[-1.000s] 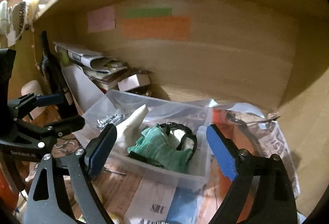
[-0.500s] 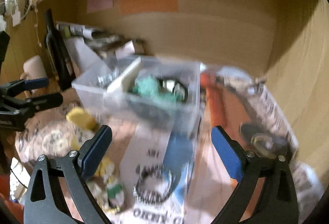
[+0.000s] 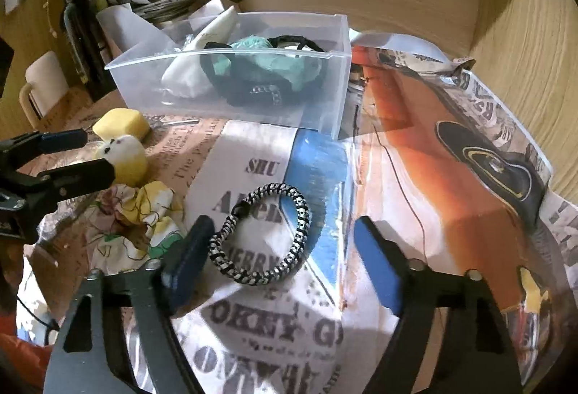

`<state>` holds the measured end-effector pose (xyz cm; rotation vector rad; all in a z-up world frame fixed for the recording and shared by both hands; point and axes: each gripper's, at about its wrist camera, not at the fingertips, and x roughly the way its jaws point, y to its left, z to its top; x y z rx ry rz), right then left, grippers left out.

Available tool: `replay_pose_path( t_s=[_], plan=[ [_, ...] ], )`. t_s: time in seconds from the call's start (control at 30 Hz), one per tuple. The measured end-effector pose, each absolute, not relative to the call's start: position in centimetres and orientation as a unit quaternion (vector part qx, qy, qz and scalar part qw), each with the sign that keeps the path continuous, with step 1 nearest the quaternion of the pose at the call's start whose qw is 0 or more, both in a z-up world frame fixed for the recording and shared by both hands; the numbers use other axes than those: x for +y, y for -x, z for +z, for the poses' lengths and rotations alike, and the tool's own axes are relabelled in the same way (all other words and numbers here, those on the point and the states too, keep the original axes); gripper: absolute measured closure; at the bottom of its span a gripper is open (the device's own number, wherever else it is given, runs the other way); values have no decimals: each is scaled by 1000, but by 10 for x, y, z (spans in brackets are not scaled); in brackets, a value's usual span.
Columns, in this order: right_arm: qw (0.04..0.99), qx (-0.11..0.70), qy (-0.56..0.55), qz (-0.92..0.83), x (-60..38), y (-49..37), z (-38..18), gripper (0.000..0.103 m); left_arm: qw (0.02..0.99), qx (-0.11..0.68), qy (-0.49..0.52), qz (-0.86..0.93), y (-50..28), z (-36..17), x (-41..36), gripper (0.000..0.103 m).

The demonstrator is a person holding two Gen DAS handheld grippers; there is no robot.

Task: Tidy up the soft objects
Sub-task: 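Grasp the braided bracelet with the right gripper while the left gripper grasps the yellow chick plush, then lower the bracelet and chick plush into the clear box and open both grippers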

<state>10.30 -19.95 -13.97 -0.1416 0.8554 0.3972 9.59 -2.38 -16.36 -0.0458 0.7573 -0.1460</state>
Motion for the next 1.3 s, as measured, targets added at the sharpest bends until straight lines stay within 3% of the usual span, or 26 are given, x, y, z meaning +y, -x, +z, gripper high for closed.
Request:
replay_pose_path(
  t_s=[0.07, 0.2, 0.37, 0.43, 1.3],
  plan=[
    [888, 413, 67, 192, -200, -103, -140, 49, 927, 367, 26, -74, -97, -164, -25, 2],
    [891, 408, 69, 186, -203, -103, -140, 71, 923, 375, 18, -87, -102, -168, -31, 26],
    [893, 406, 53, 186, -209, -106, -139, 90, 920, 379, 12, -99, -103, -169, -34, 46],
    [895, 403, 49, 185, -211, -107, -137, 90, 921, 377, 7, -102, -102, -167, -35, 56],
    [939, 260, 36, 222, -185, -152, -46, 91, 965, 257, 6, -51, -133, -72, 5, 56]
  ],
)
